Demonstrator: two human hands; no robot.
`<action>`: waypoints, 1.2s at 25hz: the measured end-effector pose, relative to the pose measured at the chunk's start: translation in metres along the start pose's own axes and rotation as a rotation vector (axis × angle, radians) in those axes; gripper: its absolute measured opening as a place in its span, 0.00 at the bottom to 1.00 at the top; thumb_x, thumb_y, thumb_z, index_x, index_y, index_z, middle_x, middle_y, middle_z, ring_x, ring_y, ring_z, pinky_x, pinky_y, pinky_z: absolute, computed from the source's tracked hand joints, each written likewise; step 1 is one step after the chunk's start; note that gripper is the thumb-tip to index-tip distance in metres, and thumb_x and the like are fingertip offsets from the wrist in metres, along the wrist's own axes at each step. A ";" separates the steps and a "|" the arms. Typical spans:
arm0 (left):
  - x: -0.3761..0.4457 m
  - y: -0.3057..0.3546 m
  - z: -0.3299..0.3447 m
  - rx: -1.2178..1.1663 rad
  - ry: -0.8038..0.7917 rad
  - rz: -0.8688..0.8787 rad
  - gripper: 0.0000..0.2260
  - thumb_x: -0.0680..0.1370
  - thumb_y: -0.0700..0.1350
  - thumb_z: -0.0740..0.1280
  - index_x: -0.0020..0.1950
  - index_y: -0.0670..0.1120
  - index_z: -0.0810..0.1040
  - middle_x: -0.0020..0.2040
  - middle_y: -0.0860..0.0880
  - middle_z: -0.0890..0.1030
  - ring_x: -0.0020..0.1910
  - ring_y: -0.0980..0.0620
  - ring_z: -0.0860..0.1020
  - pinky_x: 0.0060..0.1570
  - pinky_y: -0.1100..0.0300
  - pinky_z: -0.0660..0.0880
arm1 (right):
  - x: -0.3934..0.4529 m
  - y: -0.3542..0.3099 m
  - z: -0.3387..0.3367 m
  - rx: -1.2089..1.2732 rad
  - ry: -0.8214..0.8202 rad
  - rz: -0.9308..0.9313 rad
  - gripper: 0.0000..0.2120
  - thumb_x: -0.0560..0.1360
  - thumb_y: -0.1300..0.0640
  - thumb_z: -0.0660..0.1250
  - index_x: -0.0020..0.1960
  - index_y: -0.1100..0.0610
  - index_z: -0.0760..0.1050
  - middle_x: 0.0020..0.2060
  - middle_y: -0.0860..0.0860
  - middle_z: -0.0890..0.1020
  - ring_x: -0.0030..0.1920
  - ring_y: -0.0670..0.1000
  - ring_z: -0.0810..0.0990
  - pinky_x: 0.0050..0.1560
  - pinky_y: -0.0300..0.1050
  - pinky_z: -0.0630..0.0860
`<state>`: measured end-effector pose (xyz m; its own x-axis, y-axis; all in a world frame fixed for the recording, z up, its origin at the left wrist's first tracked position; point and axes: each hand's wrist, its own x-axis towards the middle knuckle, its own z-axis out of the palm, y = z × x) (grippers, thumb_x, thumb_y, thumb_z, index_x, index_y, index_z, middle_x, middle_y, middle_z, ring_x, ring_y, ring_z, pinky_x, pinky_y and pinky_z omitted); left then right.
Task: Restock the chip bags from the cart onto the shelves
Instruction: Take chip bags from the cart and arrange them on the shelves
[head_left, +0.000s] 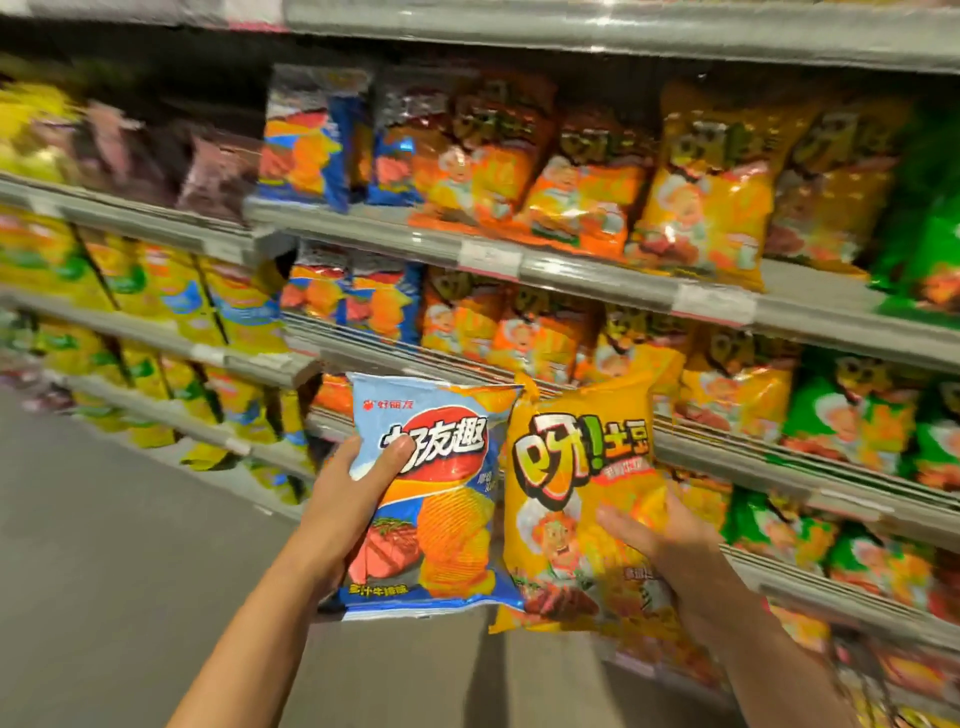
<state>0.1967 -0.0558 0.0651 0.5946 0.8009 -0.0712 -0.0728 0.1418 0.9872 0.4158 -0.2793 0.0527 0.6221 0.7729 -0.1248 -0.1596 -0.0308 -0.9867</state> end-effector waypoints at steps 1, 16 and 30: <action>0.002 0.001 -0.013 -0.001 0.037 0.004 0.18 0.68 0.61 0.74 0.55 0.58 0.83 0.51 0.49 0.88 0.48 0.46 0.87 0.42 0.54 0.82 | 0.010 -0.002 0.013 -0.045 -0.025 -0.013 0.24 0.59 0.45 0.82 0.54 0.41 0.83 0.50 0.51 0.89 0.50 0.55 0.88 0.46 0.51 0.85; 0.114 0.025 -0.117 -0.064 0.268 -0.039 0.19 0.71 0.59 0.72 0.59 0.53 0.81 0.52 0.44 0.87 0.48 0.41 0.87 0.40 0.51 0.84 | 0.194 -0.005 0.142 -0.176 -0.164 0.031 0.25 0.56 0.40 0.80 0.53 0.38 0.81 0.49 0.47 0.89 0.48 0.50 0.88 0.45 0.44 0.83; 0.223 0.101 -0.112 -0.046 0.219 0.099 0.37 0.60 0.71 0.75 0.65 0.55 0.80 0.59 0.47 0.85 0.58 0.42 0.83 0.64 0.39 0.74 | 0.263 -0.112 0.154 -0.117 -0.153 -0.170 0.24 0.59 0.52 0.77 0.55 0.48 0.79 0.41 0.42 0.88 0.39 0.41 0.86 0.33 0.29 0.77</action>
<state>0.2320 0.2019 0.1333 0.3951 0.9186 -0.0090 -0.1609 0.0788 0.9838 0.4796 0.0246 0.1469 0.5074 0.8601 0.0522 0.0329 0.0413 -0.9986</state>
